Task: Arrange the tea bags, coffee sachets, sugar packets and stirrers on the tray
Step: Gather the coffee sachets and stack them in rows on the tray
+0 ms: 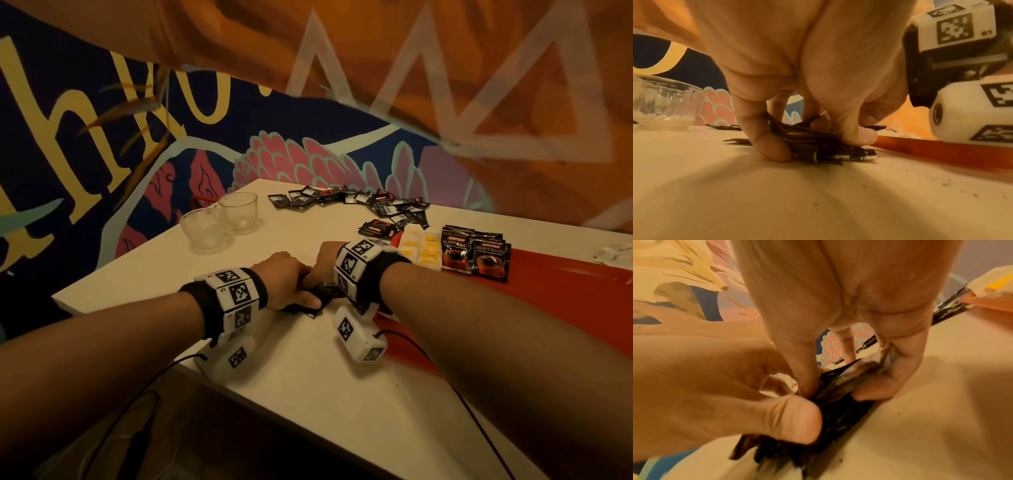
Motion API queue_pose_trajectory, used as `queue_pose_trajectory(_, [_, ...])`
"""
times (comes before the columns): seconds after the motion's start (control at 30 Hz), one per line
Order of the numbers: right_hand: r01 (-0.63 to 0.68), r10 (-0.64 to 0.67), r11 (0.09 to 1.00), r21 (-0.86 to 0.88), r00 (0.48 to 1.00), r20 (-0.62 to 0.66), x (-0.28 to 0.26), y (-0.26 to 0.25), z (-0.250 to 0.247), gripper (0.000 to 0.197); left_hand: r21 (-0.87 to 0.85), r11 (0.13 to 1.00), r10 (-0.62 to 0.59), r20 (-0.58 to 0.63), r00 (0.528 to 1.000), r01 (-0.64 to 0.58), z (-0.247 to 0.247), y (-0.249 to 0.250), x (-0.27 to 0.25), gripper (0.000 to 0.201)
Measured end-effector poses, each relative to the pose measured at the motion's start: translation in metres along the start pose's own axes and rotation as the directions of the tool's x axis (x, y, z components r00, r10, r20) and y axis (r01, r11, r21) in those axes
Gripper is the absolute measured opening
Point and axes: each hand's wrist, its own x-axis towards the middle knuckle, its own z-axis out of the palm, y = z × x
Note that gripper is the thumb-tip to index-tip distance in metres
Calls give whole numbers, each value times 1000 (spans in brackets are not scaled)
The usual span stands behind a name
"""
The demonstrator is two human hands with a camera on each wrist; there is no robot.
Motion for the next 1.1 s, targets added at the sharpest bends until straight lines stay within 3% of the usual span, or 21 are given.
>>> queue_pose_trajectory(0.07, [3, -2, 999, -41, 1000, 19, -8, -6, -2, 40, -7, 1000, 0, -11, 1000, -1, 0, 0, -1, 29])
queue_pose_trajectory(0.17, [33, -21, 987, -156, 997, 76, 22, -4, 8, 37, -18, 999, -41, -29, 999, 41, 0, 2, -3, 34])
queue_pose_trajectory(0.23, [26, -13, 982, -188, 997, 70, 107, 27, 27, 50, -24, 998, -57, -35, 998, 56, 1, 2, -3, 35])
queue_pose_trajectory(0.27, [70, -48, 976, -206, 993, 107, 123, 32, 27, 55, -31, 998, -59, -40, 997, 58, 1, 3, -4, 37])
queue_pose_trajectory(0.3, [57, -39, 979, -198, 995, 91, 109, 27, 21, 53, -41, 997, -62, -48, 997, 60, 1, 4, -6, 37])
queue_pose_trajectory(0.37, [7, -1, 996, -92, 998, 61, 24, -6, 4, 36, -64, 996, -61, -68, 996, 57, 2, 5, -7, 39])
queue_pose_trajectory(0.47, [44, -44, 999, 5, 998, 43, -23, -21, -9, 40, -108, 993, -50, -92, 995, 40, 2, 6, -10, 45])
queue_pose_trajectory(0.53, [31, -31, 999, 26, 1000, 1, -4, -17, 0, 38, -136, 990, -47, -105, 993, 33, 2, 5, -12, 52])
queue_pose_trajectory(0.63, [103, -101, 977, -187, 995, 16, 1, -16, 5, 22, -143, 989, -47, -104, 993, 32, 4, 7, -13, 49])
queue_pose_trajectory(0.8, [255, -251, 862, -439, 966, 67, 3, -17, 0, 28, -155, 987, -66, -123, 990, 47, 6, 6, -13, 53])
queue_pose_trajectory(0.9, [261, -274, 834, -486, 961, 47, 9, -18, 3, 26, -161, 985, -72, -116, 991, 53, 6, 6, -13, 56])
queue_pose_trajectory(1.1, [217, -229, 863, -457, 973, 29, 18, -12, 12, 20, -141, 989, -61, -97, 993, 47, 4, 5, -12, 49])
